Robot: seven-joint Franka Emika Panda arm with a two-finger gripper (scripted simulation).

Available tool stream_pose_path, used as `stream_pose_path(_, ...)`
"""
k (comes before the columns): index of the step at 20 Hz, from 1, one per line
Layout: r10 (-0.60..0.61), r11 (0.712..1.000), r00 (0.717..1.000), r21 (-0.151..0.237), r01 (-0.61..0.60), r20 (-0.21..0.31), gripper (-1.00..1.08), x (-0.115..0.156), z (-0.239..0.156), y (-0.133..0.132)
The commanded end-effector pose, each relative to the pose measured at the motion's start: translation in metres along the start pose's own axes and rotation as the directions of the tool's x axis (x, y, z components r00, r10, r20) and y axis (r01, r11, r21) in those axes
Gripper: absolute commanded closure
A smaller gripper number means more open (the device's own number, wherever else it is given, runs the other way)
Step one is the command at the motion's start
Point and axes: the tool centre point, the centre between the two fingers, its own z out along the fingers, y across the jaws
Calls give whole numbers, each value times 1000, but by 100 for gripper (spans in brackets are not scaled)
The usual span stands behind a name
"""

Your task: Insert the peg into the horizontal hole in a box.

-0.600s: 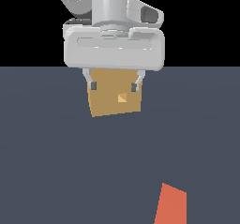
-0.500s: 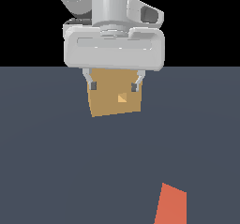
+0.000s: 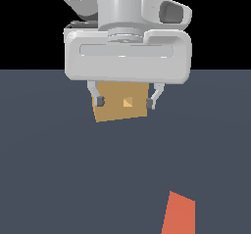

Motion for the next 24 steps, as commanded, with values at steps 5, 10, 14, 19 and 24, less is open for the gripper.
stream_pose_path(5,138,990,990,-7,-139,-11,-92,-79,27,19)
stream_pose_path(10,262,965,965,-11,-262,-24,-92,-152,51,27)
stream_pose_path(14,330,944,943,-13,-331,-32,-92,-193,65,28)
stream_pose_path(19,381,924,924,-13,-381,-39,-92,-223,76,27)
stream_pose_path(24,396,918,917,-13,-397,-41,-92,-232,79,27)
